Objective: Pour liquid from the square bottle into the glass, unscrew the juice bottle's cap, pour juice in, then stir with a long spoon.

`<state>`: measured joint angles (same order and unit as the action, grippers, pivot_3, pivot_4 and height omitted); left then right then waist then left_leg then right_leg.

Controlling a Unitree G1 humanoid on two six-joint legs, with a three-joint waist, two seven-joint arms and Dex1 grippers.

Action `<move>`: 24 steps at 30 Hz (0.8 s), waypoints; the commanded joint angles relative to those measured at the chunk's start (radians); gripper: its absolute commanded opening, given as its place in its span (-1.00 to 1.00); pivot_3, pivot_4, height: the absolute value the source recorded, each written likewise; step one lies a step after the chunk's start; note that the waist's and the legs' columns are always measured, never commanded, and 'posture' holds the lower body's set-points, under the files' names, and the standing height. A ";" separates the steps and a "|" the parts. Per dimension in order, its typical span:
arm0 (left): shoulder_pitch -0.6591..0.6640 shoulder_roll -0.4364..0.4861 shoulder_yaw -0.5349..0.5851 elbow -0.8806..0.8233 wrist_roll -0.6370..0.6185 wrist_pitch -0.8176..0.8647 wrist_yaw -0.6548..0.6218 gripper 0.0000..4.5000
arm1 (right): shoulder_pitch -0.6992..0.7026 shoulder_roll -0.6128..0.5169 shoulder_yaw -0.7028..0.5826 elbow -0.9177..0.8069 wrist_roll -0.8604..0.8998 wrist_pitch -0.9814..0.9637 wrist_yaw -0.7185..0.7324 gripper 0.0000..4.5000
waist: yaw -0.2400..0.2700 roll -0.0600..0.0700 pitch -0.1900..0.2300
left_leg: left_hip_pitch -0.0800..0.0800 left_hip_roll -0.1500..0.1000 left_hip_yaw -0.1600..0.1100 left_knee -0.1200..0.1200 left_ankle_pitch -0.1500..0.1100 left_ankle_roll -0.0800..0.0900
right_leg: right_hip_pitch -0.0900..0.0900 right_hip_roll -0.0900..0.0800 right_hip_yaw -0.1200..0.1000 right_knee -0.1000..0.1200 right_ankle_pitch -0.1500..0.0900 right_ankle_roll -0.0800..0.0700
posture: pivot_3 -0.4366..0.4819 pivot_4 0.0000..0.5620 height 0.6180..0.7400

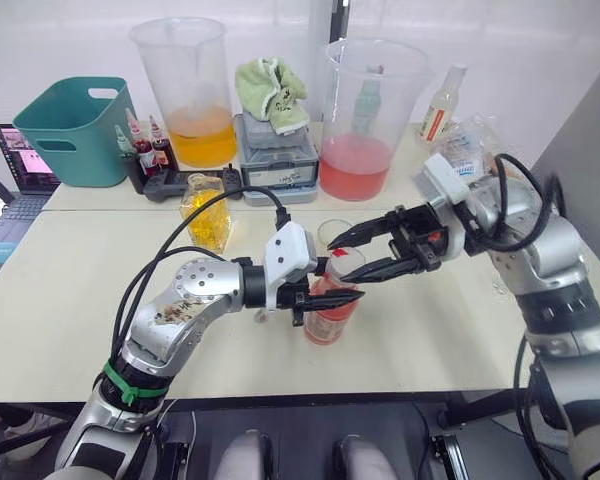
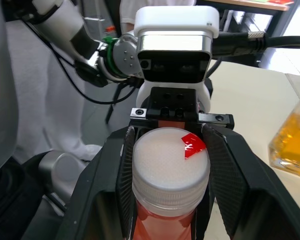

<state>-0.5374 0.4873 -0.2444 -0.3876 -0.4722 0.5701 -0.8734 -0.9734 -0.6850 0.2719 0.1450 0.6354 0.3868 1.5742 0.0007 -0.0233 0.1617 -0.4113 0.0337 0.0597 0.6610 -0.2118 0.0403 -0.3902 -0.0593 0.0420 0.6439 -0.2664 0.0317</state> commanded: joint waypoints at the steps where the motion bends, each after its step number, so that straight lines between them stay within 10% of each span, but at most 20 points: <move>1: 0.016 0.013 -0.028 -0.001 0.014 0.030 -0.007 -0.31 | -0.114 -0.030 0.038 0.071 0.023 0.052 0.040 0.19 | -0.001 0.000 0.000 | 0.000 0.000 0.000 0.000 0.000 0.000 | -0.001 0.000 0.000 0.001 0.000 0.000 | -0.05 -0.47 1.00; 6: 0.011 0.004 -0.027 0.009 0.017 0.028 -0.003 -0.31 | -0.084 -0.082 -0.046 -0.006 0.082 0.131 0.030 0.94 | 0.005 0.000 0.000 | -0.002 0.000 -0.001 0.000 0.000 0.000 | -0.002 -0.002 -0.001 0.002 0.000 0.000 | -0.05 -0.47 1.00; 24: -0.001 -0.017 -0.042 0.041 0.019 0.006 -0.026 -0.31 | 0.360 -0.083 -0.379 -0.648 0.203 0.463 -0.712 0.97 | 0.010 0.000 0.000 | -0.005 -0.002 0.000 -0.001 0.000 0.000 | -0.003 -0.009 -0.002 -0.002 0.000 0.000 | -0.05 -0.47 1.00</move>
<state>-0.5490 0.4653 -0.2541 -0.3709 -0.4734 0.5655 -0.8836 -0.6107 -0.7692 -0.0606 -0.4658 0.8128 0.8427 0.8954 0.0103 -0.0233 0.1616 -0.4159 0.0316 0.0602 0.6597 -0.2122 0.0407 -0.3930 -0.0683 0.0396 0.6417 -0.2663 0.0317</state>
